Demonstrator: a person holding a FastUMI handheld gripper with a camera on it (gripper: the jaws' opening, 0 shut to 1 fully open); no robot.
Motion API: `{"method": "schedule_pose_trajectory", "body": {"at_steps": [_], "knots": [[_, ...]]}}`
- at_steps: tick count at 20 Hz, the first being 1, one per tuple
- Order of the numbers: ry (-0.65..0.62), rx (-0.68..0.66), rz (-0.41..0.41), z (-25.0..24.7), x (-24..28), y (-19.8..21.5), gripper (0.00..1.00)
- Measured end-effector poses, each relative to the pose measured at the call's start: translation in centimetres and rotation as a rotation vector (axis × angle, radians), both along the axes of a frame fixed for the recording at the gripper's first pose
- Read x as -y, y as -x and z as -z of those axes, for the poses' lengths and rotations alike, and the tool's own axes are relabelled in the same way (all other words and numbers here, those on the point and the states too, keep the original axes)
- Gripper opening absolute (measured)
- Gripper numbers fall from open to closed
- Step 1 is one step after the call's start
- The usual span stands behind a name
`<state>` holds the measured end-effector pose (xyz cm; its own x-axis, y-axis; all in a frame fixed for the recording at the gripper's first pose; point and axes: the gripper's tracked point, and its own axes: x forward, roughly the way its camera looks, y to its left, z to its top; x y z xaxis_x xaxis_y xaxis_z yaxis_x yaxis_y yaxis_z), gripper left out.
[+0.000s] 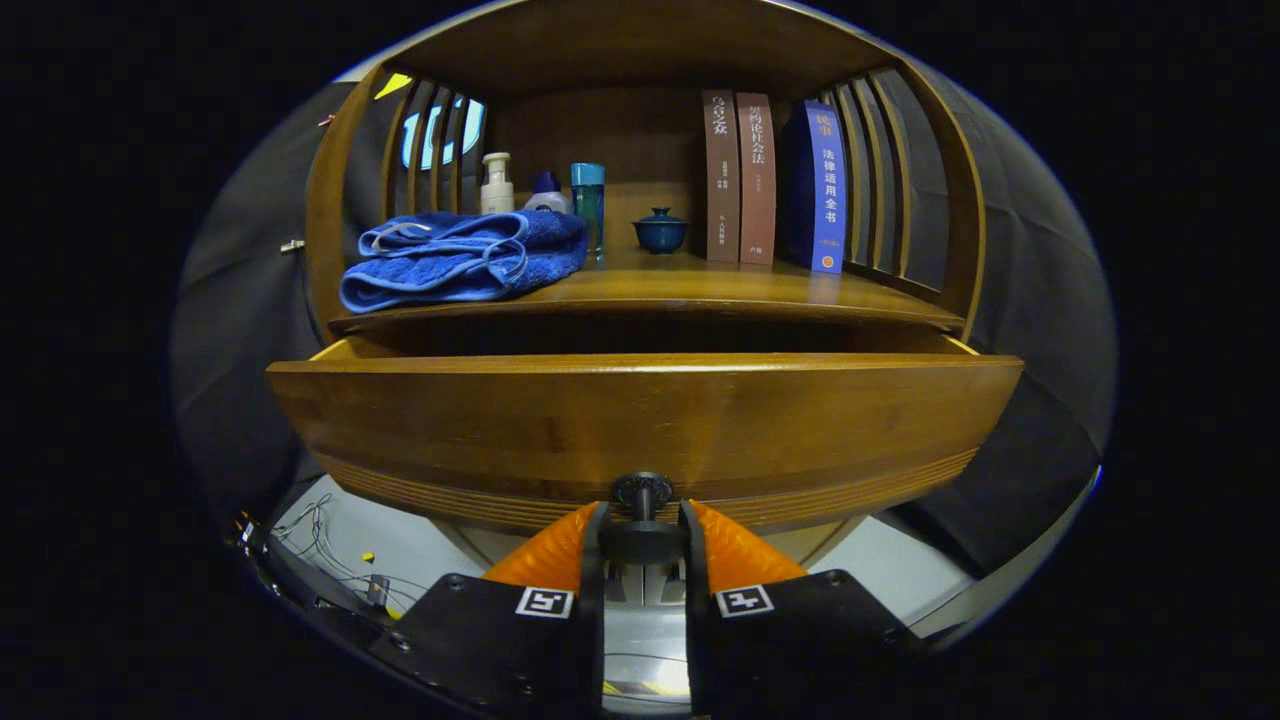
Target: Pull open the drawer, take out the items inside it, and place them on the countertop above the cabinet.
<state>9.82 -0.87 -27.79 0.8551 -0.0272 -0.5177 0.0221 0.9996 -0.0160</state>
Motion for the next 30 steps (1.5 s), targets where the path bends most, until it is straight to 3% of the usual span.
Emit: {"method": "schedule_pose_trajectory", "body": {"at_steps": [11, 20, 25, 28, 30], "knots": [[-0.025, -0.081, -0.007, -1.0, -0.3, 9.2, 0.37], [-0.079, -0.158, 0.015, -0.5, -0.1, 13.3, 0.37], [-0.078, -0.165, 0.010, -0.2, -0.2, 13.4, 0.37], [-0.086, -0.125, 0.009, -1.4, -0.2, 13.0, 0.49], [-0.070, -0.113, 0.008, -2.0, 0.0, 13.3, 0.84]]}}
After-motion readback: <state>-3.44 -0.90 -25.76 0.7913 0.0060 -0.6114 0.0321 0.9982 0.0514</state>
